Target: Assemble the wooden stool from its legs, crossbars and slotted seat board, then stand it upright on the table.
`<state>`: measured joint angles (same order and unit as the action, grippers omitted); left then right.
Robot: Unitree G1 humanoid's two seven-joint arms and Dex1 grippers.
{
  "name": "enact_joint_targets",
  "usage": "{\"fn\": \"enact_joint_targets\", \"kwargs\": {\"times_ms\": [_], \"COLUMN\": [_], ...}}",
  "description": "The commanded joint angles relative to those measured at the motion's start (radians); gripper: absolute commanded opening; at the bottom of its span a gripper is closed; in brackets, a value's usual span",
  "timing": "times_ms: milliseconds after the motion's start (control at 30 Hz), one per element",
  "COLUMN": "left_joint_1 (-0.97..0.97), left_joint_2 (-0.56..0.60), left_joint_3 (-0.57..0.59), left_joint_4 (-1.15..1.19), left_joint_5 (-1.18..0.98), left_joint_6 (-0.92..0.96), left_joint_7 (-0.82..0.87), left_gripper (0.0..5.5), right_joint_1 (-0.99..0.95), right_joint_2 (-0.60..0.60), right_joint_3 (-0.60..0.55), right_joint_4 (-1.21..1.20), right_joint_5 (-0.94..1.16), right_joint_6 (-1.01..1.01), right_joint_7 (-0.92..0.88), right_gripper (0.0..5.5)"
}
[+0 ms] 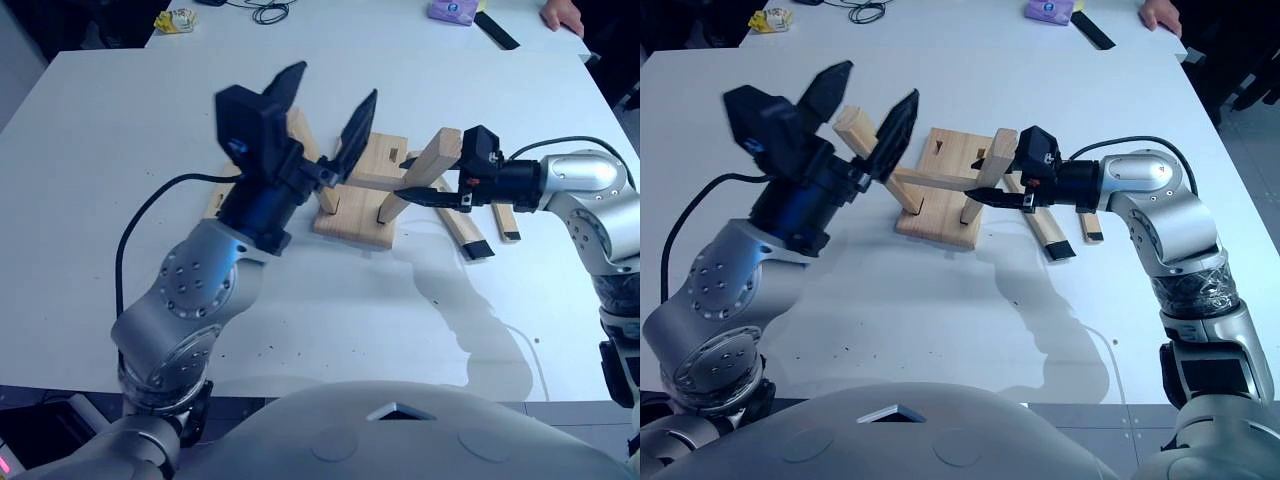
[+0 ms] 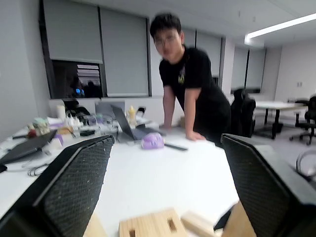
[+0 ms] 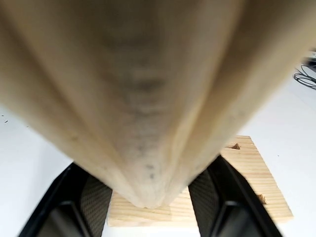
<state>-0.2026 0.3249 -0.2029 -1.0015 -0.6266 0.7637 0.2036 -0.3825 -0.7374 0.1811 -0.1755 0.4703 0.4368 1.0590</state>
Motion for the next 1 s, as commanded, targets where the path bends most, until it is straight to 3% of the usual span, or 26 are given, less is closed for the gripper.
{"fn": "enact_joint_targets", "kwargs": {"times_ms": [33, 267, 533, 1000], "left_joint_1": [-0.057, -0.051, 0.012, 0.061], "left_joint_2": [-0.024, -0.061, -0.175, -0.264], "left_joint_3": [-0.085, -0.111, -0.186, -0.186], "left_joint_4": [0.044, 0.251, 0.235, 0.276], "left_joint_5": [0.047, 0.249, 0.326, 0.456], "left_joint_6": [0.090, 0.058, -0.006, -0.089], "left_joint_7": [0.004, 0.033, 0.008, 0.001], "left_gripper": [4.02, 4.02, 2.86, 0.82], "right_joint_1": [0.039, 0.041, 0.027, -0.004], "right_joint_2": [0.023, 0.043, 0.039, 0.049], "right_joint_3": [0.055, 0.068, 0.072, 0.082], "right_joint_4": [0.032, 0.022, 0.034, 0.056], "right_joint_5": [-0.053, -0.054, -0.053, -0.060], "right_joint_6": [0.060, 0.069, 0.072, 0.077], "right_joint_7": [-0.026, -0.049, -0.035, -0.023], "right_gripper": [2.02, 2.02, 2.02, 2.02]}}
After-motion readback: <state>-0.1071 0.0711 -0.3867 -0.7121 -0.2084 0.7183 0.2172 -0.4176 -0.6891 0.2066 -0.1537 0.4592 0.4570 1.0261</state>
